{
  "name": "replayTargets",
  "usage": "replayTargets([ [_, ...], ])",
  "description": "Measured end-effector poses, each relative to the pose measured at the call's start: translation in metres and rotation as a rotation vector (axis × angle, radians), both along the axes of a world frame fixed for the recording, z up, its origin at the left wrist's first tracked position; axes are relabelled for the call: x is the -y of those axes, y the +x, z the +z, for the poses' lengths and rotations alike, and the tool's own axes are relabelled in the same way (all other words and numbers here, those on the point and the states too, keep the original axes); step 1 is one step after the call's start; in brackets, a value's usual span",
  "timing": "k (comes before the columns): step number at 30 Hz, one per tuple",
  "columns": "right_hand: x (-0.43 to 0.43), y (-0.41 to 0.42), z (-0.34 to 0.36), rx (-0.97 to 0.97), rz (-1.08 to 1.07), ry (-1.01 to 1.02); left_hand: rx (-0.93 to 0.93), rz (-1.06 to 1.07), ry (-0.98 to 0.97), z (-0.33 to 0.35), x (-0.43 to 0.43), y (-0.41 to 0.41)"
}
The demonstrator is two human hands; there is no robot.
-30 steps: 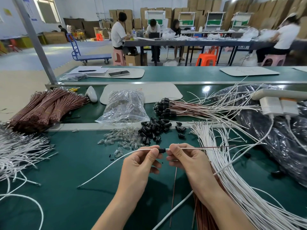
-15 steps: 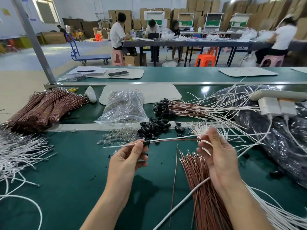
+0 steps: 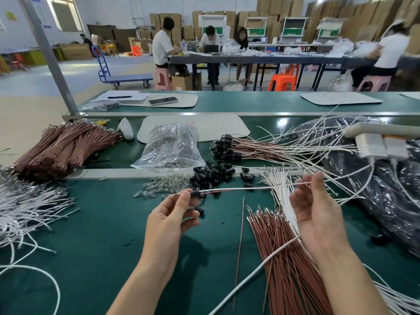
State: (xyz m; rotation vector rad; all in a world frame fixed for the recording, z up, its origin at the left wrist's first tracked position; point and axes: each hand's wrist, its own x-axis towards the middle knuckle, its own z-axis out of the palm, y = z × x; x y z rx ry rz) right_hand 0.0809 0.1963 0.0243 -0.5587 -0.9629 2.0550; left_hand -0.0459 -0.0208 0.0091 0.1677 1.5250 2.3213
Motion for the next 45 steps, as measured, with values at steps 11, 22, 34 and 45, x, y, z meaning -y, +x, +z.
replayTargets([
  [11,0.053,-0.021,-0.007,0.203,0.455,0.272,0.25,-0.05,0.219,0.004,-0.001,-0.001],
  [22,0.069,-0.028,-0.013,0.273,0.425,0.324,-0.058,-0.263,-0.057,-0.008,-0.018,0.026],
  [34,0.064,-0.03,-0.016,0.258,0.35,0.243,-0.122,-0.164,-0.169,-0.009,-0.015,0.02],
  [45,0.065,-0.03,-0.016,0.266,0.38,0.258,-0.17,-0.177,-0.215,-0.011,-0.014,0.02],
])
